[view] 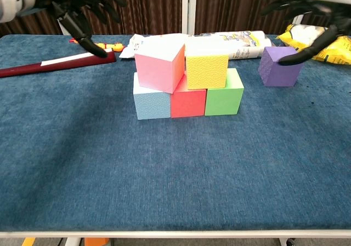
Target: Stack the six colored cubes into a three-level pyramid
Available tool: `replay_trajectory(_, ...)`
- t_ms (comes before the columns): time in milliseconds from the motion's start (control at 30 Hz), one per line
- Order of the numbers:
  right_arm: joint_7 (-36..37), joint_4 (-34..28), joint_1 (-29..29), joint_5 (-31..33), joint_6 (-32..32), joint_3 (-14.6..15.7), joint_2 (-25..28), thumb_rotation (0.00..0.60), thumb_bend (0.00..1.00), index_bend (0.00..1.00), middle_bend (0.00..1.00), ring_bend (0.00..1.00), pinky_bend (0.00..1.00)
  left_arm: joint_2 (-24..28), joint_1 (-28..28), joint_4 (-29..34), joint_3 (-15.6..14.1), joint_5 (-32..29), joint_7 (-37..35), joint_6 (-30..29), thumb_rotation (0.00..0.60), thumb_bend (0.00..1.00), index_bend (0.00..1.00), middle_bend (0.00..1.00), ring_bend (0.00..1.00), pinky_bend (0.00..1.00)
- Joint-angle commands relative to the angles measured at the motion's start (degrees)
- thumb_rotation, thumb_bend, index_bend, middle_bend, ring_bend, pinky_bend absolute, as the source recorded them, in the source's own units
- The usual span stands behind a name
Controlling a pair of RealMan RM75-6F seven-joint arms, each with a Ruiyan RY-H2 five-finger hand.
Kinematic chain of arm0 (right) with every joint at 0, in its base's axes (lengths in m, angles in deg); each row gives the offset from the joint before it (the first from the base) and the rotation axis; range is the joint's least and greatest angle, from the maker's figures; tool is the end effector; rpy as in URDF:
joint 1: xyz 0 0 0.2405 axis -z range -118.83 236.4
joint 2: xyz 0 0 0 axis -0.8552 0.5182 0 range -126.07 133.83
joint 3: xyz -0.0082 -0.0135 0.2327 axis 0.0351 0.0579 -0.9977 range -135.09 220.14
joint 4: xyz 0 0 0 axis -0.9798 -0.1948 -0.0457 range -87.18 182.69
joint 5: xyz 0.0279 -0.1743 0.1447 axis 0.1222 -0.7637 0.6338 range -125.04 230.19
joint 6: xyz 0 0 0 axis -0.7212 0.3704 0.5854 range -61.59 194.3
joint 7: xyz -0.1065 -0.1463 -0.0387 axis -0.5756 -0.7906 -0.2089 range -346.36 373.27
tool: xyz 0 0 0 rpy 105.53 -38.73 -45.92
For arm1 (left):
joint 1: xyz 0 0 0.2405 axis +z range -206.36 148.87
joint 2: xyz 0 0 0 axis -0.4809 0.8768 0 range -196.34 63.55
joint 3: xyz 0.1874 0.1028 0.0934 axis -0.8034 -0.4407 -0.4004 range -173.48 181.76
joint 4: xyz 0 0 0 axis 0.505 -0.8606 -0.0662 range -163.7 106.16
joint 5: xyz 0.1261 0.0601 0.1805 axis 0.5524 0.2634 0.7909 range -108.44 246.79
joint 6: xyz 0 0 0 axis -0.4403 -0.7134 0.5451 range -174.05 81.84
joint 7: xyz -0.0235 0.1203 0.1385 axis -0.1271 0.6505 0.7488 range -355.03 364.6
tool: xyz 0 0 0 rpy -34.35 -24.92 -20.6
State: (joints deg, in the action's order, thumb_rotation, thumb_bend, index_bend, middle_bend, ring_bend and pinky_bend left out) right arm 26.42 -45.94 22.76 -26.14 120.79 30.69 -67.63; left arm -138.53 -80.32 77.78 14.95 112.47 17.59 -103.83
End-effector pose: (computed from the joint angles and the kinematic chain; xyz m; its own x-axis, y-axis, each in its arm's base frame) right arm -0.1361 -0.3630 0.0327 0.1296 -0.3302 0.9350 -0.9347 -0.3555 0.0040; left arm -0.0750 0.3684 0.0128 0.1790 0.3746 0.9097 0.9672 -0.2364 -0.0929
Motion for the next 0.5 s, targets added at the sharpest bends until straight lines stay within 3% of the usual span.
replay_trajectory(33,-1.80,2.77,-2.89,2.14,-2.30,-1.20,-4.01,0.600,0.03,0.00,0.13,0.00,0.10,0.29,0.88,-0.35,-0.37,0.89,-0.80,0.21,0.600,0.00,0.13,0.18,0.17,0.36)
replay_trajectory(500,-1.18,10.47,-7.89,2.74,-4.17,-2.06,-13.29,0.600,0.10,0.13,0.23,0.09,0.12,0.45,2.30,-1.76,0.22,2.36,-2.64,2.47,0.600,0.00,0.13,0.18,0.17,0.35)
